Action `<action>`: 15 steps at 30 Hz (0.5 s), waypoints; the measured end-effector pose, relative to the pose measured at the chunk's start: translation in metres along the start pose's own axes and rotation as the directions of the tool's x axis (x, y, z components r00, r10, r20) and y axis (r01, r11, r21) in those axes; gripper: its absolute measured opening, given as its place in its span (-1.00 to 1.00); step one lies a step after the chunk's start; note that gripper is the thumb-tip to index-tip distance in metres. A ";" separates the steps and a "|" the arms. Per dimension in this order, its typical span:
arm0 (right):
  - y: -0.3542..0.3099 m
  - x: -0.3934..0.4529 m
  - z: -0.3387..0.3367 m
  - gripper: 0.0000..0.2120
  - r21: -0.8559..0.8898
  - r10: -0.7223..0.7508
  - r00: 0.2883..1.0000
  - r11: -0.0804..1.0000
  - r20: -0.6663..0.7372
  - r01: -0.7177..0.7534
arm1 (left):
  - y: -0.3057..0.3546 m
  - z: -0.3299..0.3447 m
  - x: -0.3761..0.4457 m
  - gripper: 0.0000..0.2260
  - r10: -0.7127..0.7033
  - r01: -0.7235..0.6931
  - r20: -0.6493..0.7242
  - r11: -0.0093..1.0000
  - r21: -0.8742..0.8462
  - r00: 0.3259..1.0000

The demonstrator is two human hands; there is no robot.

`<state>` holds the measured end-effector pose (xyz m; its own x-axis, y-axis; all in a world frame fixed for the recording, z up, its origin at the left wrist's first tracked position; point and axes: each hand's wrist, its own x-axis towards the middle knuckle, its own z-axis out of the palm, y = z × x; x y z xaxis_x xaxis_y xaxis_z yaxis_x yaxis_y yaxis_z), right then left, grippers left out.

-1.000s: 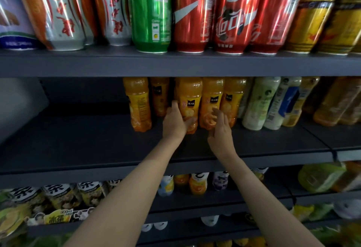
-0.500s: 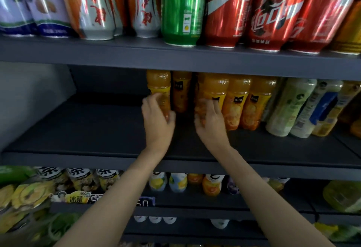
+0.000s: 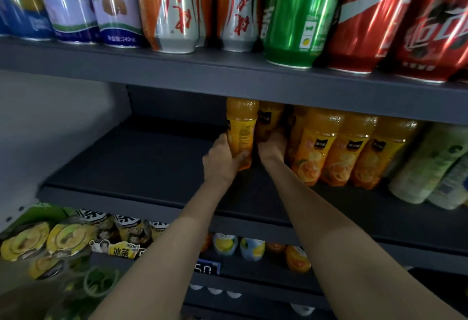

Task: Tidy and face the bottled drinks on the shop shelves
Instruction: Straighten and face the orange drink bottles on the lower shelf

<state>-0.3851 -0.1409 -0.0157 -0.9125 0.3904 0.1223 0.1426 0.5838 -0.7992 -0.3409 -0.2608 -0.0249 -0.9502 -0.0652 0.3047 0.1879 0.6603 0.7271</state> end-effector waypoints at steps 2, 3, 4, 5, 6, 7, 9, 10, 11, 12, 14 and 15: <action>0.004 -0.013 -0.003 -0.51 -0.055 -0.047 0.999 0.997 -0.013 0.046 | -0.004 0.000 0.001 -0.60 0.000 0.001 0.020 1.000 -0.026 1.000; 0.007 -0.023 -0.007 -0.52 -0.076 -0.080 0.997 0.994 -0.023 0.078 | -0.005 0.000 0.001 -0.59 -0.003 0.004 0.026 0.999 -0.048 1.000; 0.010 -0.034 -0.012 -0.52 -0.086 -0.104 0.994 0.991 -0.037 0.101 | -0.005 0.000 0.000 -0.58 -0.002 0.004 0.031 0.998 -0.068 1.000; 0.013 -0.045 -0.017 -0.49 -0.094 -0.118 0.991 0.989 -0.055 0.113 | -0.005 0.001 -0.002 -0.57 0.001 0.002 0.031 0.997 -0.082 1.000; 0.017 -0.056 -0.021 -0.46 -0.096 -0.133 0.989 0.987 -0.071 0.126 | -0.005 0.001 -0.004 -0.56 0.004 -0.002 0.024 0.996 -0.086 1.000; 0.020 -0.066 -0.026 -0.42 -0.088 -0.161 0.984 0.984 -0.081 0.154 | -0.005 0.001 -0.009 -0.54 0.013 -0.014 -0.007 0.996 -0.089 1.000; 0.029 -0.084 -0.038 -0.30 -0.041 -0.250 0.965 0.968 -0.086 0.247 | -0.007 -0.003 -0.022 -0.51 0.049 -0.064 -0.123 0.991 -0.121 0.991; 0.032 -0.091 -0.045 -0.22 -0.009 -0.279 0.957 0.960 -0.079 0.279 | -0.009 -0.007 -0.029 -0.49 0.090 -0.113 -0.163 0.984 -0.140 0.982; 0.035 -0.097 -0.052 -0.14 0.020 -0.300 0.951 0.953 -0.070 0.302 | -0.011 -0.011 -0.036 -0.48 0.142 -0.166 -0.158 0.974 -0.156 0.977; 0.037 -0.102 -0.058 -0.11 0.043 -0.310 0.949 0.949 -0.060 0.313 | -0.012 -0.015 -0.041 -0.47 0.191 -0.206 -0.097 0.961 -0.184 0.977; 0.039 -0.108 -0.070 -0.16 0.128 -0.277 0.961 0.952 -0.018 0.277 | -0.008 -0.022 -0.053 -0.44 0.233 -0.184 0.155 0.943 -0.277 0.960; 0.039 -0.112 -0.075 -0.19 0.213 -0.255 0.967 0.946 0.027 0.243 | -0.003 -0.026 -0.057 -0.42 0.227 -0.118 0.303 0.934 -0.337 0.926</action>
<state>-0.2487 -0.1081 -0.0164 -0.9287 0.2095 0.3058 -0.1687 0.4957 -0.8520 -0.2806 -0.2788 -0.0287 -0.9123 0.3159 0.2607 0.3718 0.3718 0.8506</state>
